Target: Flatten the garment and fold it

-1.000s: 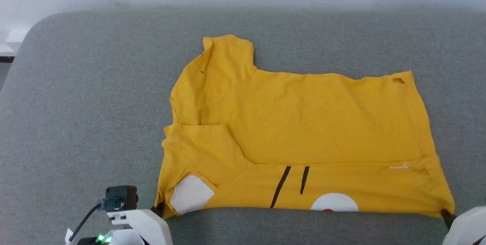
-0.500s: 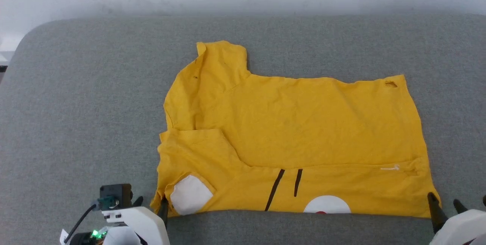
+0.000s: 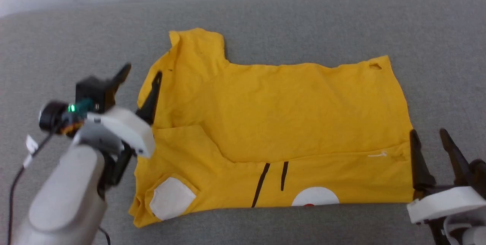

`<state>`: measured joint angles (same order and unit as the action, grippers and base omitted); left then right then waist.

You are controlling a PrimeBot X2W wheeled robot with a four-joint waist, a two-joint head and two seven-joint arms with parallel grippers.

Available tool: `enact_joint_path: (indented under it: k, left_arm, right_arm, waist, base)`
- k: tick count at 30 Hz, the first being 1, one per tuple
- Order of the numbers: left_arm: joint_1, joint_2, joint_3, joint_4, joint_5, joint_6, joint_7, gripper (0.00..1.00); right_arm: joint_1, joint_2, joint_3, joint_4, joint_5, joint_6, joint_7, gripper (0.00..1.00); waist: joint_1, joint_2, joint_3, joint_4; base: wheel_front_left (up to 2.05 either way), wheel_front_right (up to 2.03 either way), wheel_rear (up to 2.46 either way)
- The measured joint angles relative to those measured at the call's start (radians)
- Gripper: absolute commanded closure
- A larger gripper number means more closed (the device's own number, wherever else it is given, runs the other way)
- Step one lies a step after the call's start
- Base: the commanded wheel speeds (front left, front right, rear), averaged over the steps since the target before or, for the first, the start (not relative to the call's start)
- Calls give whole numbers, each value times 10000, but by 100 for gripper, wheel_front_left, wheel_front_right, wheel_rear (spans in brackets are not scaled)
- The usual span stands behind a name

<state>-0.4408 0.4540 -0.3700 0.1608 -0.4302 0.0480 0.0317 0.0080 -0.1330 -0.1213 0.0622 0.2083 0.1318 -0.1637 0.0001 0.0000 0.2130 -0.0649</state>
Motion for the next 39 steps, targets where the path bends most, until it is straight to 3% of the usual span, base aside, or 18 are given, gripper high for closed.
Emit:
enact_joint_path:
  k: [6,13,16,21,25,31,32,33,34,39]
  left_arm:
    - [-2697,136,-253,1574,-13,-1074,869,0]
    - [-5389,148,-403,3388,-334,-1448,2978,0]
    - [-6039,173,-242,4115,-685,-1421,3904,0]
    - [-6561,368,-102,4976,-895,-995,5367,0]
    - [-6573,568,-44,5116,-938,-541,6096,0]
    - [-6572,932,-148,4980,-872,-190,6989,0]
    - [-6572,984,-150,4895,-872,-161,7070,4]
    - [-6575,1028,-146,4792,-874,-159,7154,70]
    - [-6576,1070,-151,4675,-872,-150,7177,100]
    - [-6558,1127,-247,4186,-867,-130,7158,100]
  right_arm:
    - [-666,-247,844,-86,58,0,-201,0]
    - [-1530,-236,1517,-155,217,0,-222,0]
    - [-1837,-178,1814,-155,219,0,-228,0]
    - [-2158,-121,2128,-142,268,0,-242,0]
    - [-2252,-50,2253,-107,309,0,-297,0]
    - [-2334,-46,2330,86,403,0,-303,0]
    - [-2358,-48,2343,111,420,0,-303,0]
    - [-2395,-52,2351,128,447,0,-301,0]
    - [-2456,-63,2360,144,468,0,-290,0]
    - [-3192,-341,2566,232,460,0,67,0]
  waist:
    - [1,0,680,-357]
    - [2,0,1557,-869]
    - [3,0,1894,-1145]
    - [2,0,2387,-1644]
    - [-1,0,2691,-2036]
    - [-1,0,3117,-2413]
    - [-1,0,3172,-2454]
    - [-1,0,3222,-2490]
    - [-1,0,3266,-2518]
    - [-1,0,3411,-2555]
  base:
    - [0,0,0]
    - [0,0,0]
    - [0,0,0]
    - [0,0,0]
    - [0,0,0]
    - [0,0,0]
    - [0,0,0]
    - [0,0,0]
    - [0,0,0]
    - [0,0,0]
